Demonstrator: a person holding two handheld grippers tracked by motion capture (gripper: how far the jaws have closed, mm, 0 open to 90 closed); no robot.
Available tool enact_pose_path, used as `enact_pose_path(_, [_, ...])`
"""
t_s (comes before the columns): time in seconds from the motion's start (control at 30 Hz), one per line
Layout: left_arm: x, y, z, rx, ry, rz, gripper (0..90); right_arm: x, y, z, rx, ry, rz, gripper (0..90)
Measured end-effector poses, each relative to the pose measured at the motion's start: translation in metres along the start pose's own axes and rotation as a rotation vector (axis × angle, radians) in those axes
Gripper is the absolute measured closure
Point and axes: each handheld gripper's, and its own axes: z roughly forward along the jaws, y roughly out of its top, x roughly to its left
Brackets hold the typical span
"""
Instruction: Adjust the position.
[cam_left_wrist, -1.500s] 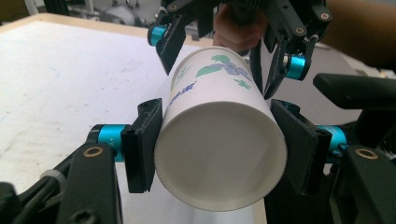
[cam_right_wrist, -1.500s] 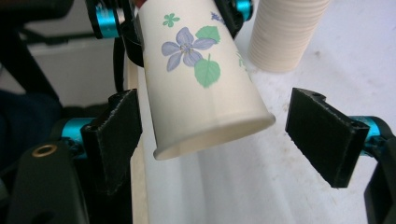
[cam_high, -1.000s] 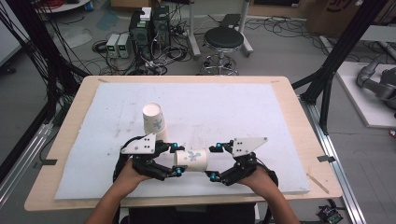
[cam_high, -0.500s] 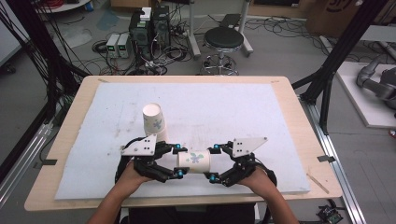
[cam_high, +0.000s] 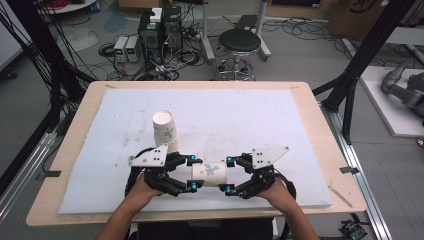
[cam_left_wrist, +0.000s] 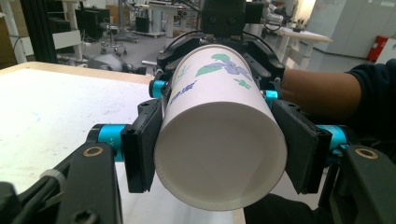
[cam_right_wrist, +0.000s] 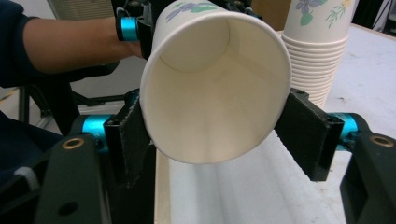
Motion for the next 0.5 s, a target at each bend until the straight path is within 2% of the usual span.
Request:
enact_pose_path(0.4, [0.0003, -0.0027, -0.0002, -0.009, -0.002, -0.011, 37.1, -0.0010, 0.0012, -0.0041, -0.031, 0.011, -0.004, 39.6])
enact_pose_path(0.5, [-0.0004, -0.0012, -0.0002, 0.017, -0.008, -0.031, 35.8, -0.0009, 0.0027, -0.0041, -0.023, 0.015, -0.001, 40.0])
